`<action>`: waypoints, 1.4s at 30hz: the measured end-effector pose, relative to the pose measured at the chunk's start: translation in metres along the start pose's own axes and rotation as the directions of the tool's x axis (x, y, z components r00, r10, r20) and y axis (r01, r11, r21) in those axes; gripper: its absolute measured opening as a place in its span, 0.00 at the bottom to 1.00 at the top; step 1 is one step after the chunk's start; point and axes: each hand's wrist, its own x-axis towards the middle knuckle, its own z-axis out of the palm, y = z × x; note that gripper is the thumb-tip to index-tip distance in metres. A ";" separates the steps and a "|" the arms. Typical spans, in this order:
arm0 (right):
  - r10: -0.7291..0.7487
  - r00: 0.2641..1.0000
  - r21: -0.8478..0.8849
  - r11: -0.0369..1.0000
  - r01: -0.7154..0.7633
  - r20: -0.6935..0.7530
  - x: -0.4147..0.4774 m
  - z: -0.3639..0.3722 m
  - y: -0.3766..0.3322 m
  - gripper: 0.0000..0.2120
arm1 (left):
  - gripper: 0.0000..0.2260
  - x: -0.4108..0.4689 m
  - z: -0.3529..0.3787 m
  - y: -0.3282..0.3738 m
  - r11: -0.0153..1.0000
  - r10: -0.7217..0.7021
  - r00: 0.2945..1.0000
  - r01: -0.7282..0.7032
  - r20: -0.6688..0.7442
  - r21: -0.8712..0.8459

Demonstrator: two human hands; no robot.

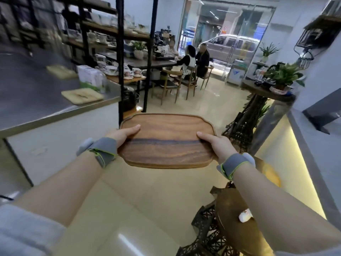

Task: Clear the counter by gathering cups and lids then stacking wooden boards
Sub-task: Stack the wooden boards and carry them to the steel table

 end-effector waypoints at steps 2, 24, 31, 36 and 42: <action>-0.019 0.997 -0.016 1.000 0.020 0.071 -0.001 0.033 -0.010 0.30 | 0.45 -0.008 -0.033 -0.002 0.999 0.008 0.997 -0.012 -0.081 -0.049; -0.046 0.736 -0.052 0.993 0.110 0.676 0.026 0.291 -0.051 0.29 | 0.46 -0.072 -0.227 -0.009 0.967 -0.051 0.751 -0.129 -0.659 -0.222; -0.075 0.666 -0.053 0.984 0.169 0.742 0.088 0.331 -0.084 0.34 | 0.47 -0.024 -0.228 0.018 0.954 -0.072 0.698 -0.159 -0.713 -0.252; -0.107 0.644 -0.010 0.985 0.174 0.758 0.137 0.358 -0.105 0.29 | 0.48 0.023 -0.229 0.047 0.952 -0.067 0.656 -0.183 -0.752 -0.244; -0.094 0.631 0.002 0.990 0.144 0.770 0.198 0.386 -0.119 0.28 | 0.44 0.083 -0.226 0.071 0.949 -0.071 0.612 -0.202 -0.788 -0.243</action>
